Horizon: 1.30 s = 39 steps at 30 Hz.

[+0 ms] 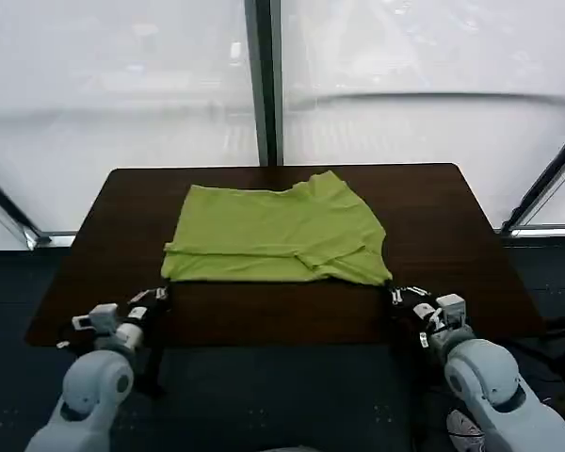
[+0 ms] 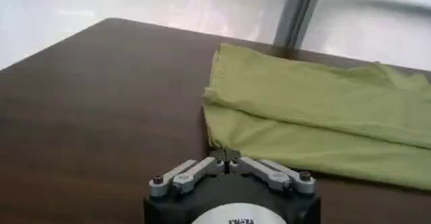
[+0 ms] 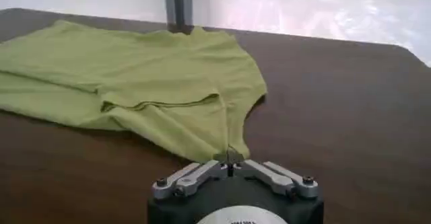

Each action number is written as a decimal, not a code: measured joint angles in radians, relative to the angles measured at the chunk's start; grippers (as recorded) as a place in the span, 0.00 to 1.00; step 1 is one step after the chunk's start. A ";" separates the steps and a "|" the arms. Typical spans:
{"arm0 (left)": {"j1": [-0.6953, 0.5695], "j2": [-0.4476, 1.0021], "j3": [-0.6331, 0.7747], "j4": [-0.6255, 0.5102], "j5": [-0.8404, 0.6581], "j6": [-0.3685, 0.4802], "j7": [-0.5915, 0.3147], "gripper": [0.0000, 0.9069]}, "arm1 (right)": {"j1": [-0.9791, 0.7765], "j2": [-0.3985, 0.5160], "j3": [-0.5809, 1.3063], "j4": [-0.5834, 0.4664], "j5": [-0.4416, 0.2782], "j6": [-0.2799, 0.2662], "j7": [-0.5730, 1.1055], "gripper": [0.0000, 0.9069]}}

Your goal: Fold and organize the clothes.

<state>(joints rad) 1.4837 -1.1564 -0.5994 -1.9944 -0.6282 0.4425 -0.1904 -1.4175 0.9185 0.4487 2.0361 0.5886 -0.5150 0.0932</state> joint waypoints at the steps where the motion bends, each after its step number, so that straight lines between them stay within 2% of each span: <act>1: 0.009 -0.001 -0.004 -0.009 0.001 0.002 -0.003 0.00 | -0.003 -0.004 0.001 0.003 0.006 -0.004 0.004 0.00; 9: 0.109 -0.015 -0.044 -0.097 0.023 0.006 -0.007 0.00 | -0.079 -0.083 0.042 0.064 0.102 -0.061 0.039 0.00; 20: 0.249 -0.051 -0.087 -0.186 0.051 0.004 -0.007 0.00 | -0.142 -0.139 0.063 0.131 0.134 -0.088 0.055 0.00; 21: 0.260 -0.053 -0.090 -0.191 0.053 0.004 -0.009 0.20 | -0.142 -0.140 0.063 0.134 0.140 -0.088 0.057 0.40; 22: 0.270 -0.057 -0.094 -0.196 0.057 0.005 -0.015 0.97 | -0.143 -0.141 0.064 0.138 0.144 -0.089 0.061 0.97; 27: 0.296 -0.066 -0.101 -0.219 0.107 0.028 -0.034 0.97 | -0.151 -0.145 0.073 0.155 0.150 -0.089 0.063 0.97; 33: 0.315 -0.058 -0.117 -0.251 0.114 0.085 -0.080 0.97 | -0.165 -0.164 0.096 0.188 0.195 -0.113 0.080 0.97; 38: 0.302 -0.039 -0.150 -0.281 0.055 0.112 -0.084 0.97 | -0.131 -0.169 0.125 0.193 0.250 -0.103 0.080 0.97; 39: 0.275 -0.020 -0.173 -0.282 0.014 0.130 -0.086 0.97 | -0.073 -0.169 0.123 0.171 0.278 -0.095 0.076 0.97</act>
<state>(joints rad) 1.7584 -1.1763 -0.7725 -2.2763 -0.6141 0.5729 -0.2764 -1.4905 0.7498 0.5714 2.2070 0.8661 -0.6096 0.1693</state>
